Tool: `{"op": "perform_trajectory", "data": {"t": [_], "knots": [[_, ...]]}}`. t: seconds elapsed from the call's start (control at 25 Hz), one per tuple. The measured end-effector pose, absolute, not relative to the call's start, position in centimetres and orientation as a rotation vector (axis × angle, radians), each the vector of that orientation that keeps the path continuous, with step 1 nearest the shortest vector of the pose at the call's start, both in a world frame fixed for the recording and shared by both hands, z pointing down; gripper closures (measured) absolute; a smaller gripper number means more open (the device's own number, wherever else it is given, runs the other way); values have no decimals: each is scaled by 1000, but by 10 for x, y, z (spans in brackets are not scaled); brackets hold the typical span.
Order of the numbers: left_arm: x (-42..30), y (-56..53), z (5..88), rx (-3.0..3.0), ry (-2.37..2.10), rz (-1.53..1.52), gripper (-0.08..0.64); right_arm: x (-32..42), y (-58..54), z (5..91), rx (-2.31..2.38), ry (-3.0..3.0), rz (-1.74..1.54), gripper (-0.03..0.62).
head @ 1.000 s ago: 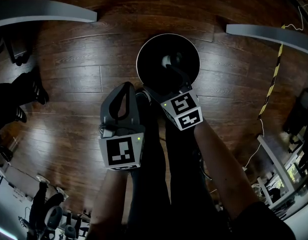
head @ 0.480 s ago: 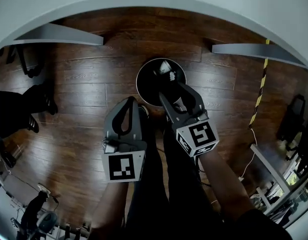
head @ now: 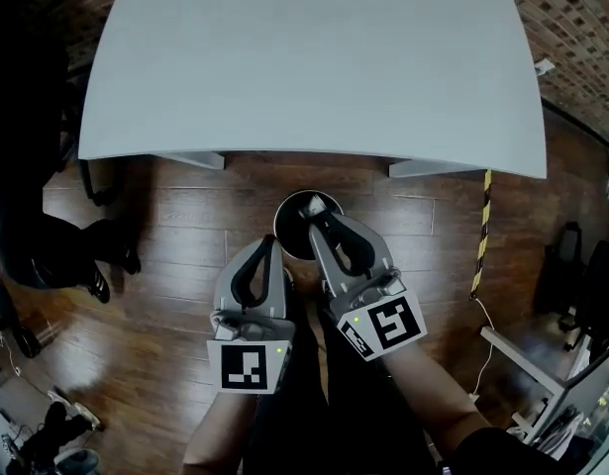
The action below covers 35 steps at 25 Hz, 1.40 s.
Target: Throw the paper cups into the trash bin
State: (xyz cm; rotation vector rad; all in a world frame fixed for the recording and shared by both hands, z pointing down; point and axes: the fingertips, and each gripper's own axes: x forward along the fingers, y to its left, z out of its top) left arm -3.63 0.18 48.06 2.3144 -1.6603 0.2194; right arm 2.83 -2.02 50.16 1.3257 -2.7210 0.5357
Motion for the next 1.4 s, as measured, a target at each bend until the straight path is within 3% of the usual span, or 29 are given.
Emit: {"op": "perform_trajectory", "data": {"t": [0.6, 1.4], "knots": [[-11, 11, 291, 2521, -1710, 56, 555, 63, -3, 305, 1440, -2865, 342, 584], [16, 23, 189, 2659, -1706, -116, 555, 92, 10, 207, 1512, -2932, 79, 584]]}}
